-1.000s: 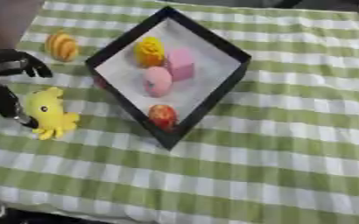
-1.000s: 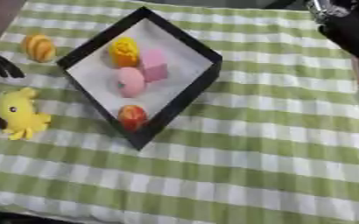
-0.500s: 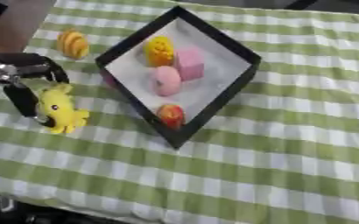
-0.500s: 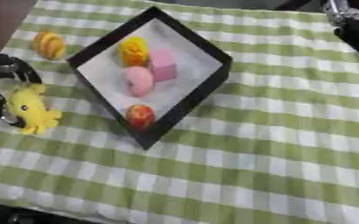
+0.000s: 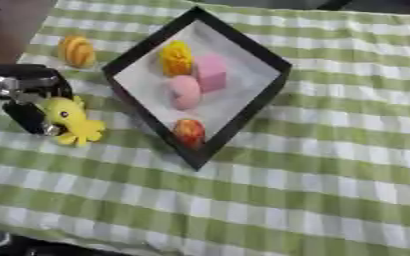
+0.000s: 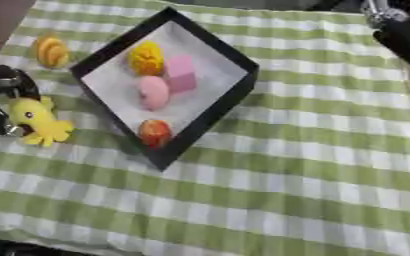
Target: Pick up objects on the table and place them in the box.
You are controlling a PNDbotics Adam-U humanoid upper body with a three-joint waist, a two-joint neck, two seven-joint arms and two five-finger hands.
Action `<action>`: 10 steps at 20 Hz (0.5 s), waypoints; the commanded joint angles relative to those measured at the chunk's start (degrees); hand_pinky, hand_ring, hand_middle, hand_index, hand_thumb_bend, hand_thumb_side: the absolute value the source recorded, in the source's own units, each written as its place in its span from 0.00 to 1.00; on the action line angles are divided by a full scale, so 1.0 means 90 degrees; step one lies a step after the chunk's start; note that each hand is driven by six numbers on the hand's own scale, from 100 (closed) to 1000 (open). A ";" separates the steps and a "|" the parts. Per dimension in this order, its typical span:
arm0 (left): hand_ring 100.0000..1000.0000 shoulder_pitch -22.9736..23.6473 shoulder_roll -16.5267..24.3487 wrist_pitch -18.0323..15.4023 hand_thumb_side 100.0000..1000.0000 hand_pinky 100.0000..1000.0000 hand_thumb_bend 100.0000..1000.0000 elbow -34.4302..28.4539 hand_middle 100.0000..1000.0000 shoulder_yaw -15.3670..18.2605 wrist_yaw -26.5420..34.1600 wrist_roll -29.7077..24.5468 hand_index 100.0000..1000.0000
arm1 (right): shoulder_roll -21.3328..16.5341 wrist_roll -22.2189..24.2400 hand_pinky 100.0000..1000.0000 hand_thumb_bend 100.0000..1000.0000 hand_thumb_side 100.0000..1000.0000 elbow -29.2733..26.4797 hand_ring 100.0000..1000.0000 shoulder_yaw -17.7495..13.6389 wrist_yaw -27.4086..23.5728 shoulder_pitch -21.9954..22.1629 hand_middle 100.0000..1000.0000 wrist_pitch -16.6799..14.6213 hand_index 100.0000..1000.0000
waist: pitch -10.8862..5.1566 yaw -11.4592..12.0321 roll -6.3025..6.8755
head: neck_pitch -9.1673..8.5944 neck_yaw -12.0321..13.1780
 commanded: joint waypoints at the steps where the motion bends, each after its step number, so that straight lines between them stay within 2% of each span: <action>1: 0.69 -0.0134 0.0403 0.0214 0.00 0.72 0.11 -0.0785 0.58 0.0357 0.0104 -0.0070 0.58 | -0.0129 -0.0032 0.88 0.26 0.28 -0.0134 0.73 -0.0054 -0.0041 -0.0064 0.66 0.0000 0.77 | -0.0229 0.0002 0.0086 | -0.0015 -0.0055; 5: 0.69 -0.0740 0.0174 0.0455 0.00 0.72 0.11 -0.1332 0.58 0.0569 0.0039 -0.0057 0.58 | -0.0136 -0.0018 0.88 0.26 0.28 -0.0134 0.73 -0.0046 -0.0048 -0.0079 0.66 0.0000 0.77 | -0.0263 0.0016 0.0090 | -0.0015 -0.0066; 7: 0.68 -0.1246 -0.0179 0.0499 0.00 0.72 0.11 -0.1213 0.58 0.0491 -0.0071 -0.0093 0.58 | -0.0122 -0.0005 0.88 0.26 0.28 -0.0134 0.73 -0.0034 -0.0053 -0.0107 0.66 0.0001 0.77 | -0.0279 0.0004 0.0096 | -0.0015 -0.0028; 10: 0.68 -0.1980 -0.0879 0.0431 0.00 0.72 0.12 -0.0668 0.58 0.0298 -0.0399 -0.0051 0.58 | -0.0079 0.0030 0.88 0.26 0.28 -0.0134 0.73 -0.0006 -0.0067 -0.0183 0.66 0.0003 0.77 | -0.0285 -0.0042 0.0086 | -0.0015 0.0018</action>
